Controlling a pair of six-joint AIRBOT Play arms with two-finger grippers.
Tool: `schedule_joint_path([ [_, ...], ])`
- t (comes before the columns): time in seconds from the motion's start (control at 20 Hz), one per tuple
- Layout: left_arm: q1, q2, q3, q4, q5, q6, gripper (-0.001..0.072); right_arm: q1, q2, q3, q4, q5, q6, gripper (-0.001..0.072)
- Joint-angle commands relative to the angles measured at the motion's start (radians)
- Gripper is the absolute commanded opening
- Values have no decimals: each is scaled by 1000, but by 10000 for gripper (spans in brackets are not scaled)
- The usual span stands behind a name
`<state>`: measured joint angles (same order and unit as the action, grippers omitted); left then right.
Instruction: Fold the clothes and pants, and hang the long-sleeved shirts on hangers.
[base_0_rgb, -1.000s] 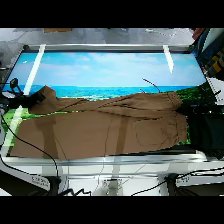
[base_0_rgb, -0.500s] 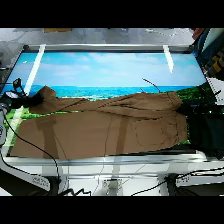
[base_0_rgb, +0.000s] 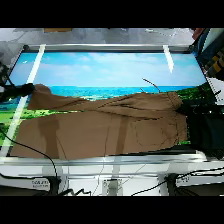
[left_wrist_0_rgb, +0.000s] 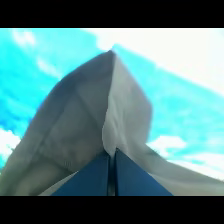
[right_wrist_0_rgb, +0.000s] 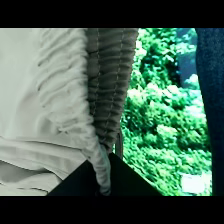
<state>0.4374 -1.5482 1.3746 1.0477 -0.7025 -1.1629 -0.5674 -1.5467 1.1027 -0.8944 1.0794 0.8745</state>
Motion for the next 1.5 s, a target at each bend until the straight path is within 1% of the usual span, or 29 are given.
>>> schedule_joint_path([
  [0.0, 7, 155, 1, 0, 14, 3, 15, 0, 1, 1, -1, 2, 5, 29],
  [0.25, 32, 388, 1, 0, 103, 3, 14, 0, 1, 1, -3, 2, 7, 29],
  [0.4, 34, 469, 1, 0, 106, 0, 14, 0, 1, 1, -3, 2, 7, 28],
  [0.5, 34, 502, 1, 0, 64, -1, 14, 0, 1, 1, -4, 2, 7, 29],
  [0.55, 34, 507, 0, 0, 27, -27, 13, 0, 1, 1, -4, 2, 6, 29],
  [0.65, 28, 489, -18, 2, -111, -128, 14, 0, 1, 1, -4, 1, 5, 29],
  [0.7, 18, 470, -40, 23, -160, -135, 13, 0, 1, 1, -4, 0, 3, 29],
  [0.75, 3, 447, -69, 46, -158, -140, 13, 0, 1, 1, -4, 0, 3, 29],
  [0.9, -43, 324, -121, 48, -42, -220, 13, 0, 1, 1, -5, -7, -4, 29],
  [0.95, -64, 266, -121, 48, 30, -220, 14, 0, 1, 1, -5, -15, -4, 29],
  [1.1, -127, 124, -121, 48, 340, -221, 15, 0, 1, 1, -4, -51, -4, 29],
  [1.2, -162, 48, -121, 48, 484, -220, 25, 0, 1, 1, -4, -56, -4, 29],
  [1.25, -176, 18, -121, 48, 535, -220, 163, 0, 1, 1, -4, -55, -4, 29],
  [1.35, -187, -10, -121, 48, 589, -221, 720, 0, 1, 1, -4, -55, -4, 29],
  [1.45, -176, 10, -121, 48, 571, -221, 708, 0, 1, 1, -4, -55, -4, 29],
])
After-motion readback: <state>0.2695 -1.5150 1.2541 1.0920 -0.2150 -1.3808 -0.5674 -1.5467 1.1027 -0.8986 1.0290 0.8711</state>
